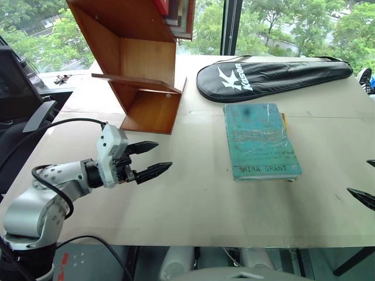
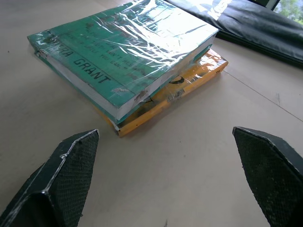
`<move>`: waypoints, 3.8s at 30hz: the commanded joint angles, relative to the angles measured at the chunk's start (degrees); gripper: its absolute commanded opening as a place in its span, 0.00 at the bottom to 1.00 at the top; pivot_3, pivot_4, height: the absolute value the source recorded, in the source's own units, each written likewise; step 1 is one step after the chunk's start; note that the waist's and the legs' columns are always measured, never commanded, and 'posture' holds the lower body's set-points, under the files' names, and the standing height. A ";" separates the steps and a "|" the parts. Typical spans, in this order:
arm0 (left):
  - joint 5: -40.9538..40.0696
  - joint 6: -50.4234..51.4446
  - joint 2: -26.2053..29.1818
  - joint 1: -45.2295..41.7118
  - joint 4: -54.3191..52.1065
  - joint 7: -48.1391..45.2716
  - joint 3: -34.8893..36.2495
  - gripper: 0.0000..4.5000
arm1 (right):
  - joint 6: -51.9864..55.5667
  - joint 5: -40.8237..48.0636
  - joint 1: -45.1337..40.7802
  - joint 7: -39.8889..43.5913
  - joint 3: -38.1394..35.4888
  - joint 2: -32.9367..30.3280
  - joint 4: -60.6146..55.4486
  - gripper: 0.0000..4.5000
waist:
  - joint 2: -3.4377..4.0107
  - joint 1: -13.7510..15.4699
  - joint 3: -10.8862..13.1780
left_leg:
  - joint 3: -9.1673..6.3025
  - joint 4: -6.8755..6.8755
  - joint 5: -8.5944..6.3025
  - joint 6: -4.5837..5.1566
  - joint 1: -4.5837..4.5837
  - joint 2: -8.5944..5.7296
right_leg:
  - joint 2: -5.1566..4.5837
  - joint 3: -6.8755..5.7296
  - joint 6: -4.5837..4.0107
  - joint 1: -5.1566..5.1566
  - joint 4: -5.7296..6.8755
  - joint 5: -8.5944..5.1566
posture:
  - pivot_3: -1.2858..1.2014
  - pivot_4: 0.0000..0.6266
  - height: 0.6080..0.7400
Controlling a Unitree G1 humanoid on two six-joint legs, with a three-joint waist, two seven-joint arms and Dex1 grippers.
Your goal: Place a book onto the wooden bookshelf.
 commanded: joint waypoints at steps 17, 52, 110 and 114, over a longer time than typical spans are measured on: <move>-0.51 -3.85 -1.35 -9.71 -4.64 0.57 -9.19 0.94 | 27.87 -2.48 -17.82 -36.47 17.66 -3.35 -14.09 1.00 | 0.07 -0.23 0.04 | -0.01 -0.06 0.01 -0.04 -0.10 -0.03 | -0.05 -0.06 0.01 -0.10 -0.06 0.01 | 0.52 0.24 1.00; 0.84 -8.71 -1.75 -6.63 -2.63 1.00 -9.95 0.95 | 53.93 -14.52 -47.96 -54.80 43.07 7.85 -9.99 0.03 | 0.14 -0.26 0.12 | 0.01 0.03 0.14 -0.24 -0.99 -0.08 | 0.16 -0.11 0.22 -0.90 -0.04 0.12 | 0.52 0.24 1.00; -9.10 35.52 -33.31 -44.97 62.31 12.52 -8.21 0.16 | 9.29 9.88 10.13 -21.93 4.60 11.64 -35.65 1.00 | -0.16 -0.07 0.14 | -0.38 0.06 0.17 -0.32 -0.19 -0.22 | 0.11 -0.15 0.31 -0.04 0.02 0.06 | 0.52 0.24 1.00; -11.39 39.21 -30.50 -42.53 56.98 11.52 -6.29 0.02 | 8.14 8.78 9.49 -22.09 6.38 11.47 -34.44 1.00 | -0.16 -0.14 0.14 | -0.38 0.06 0.17 -0.32 -0.19 -0.21 | 0.10 -0.15 0.31 -0.07 0.03 0.06 | 0.52 0.24 1.00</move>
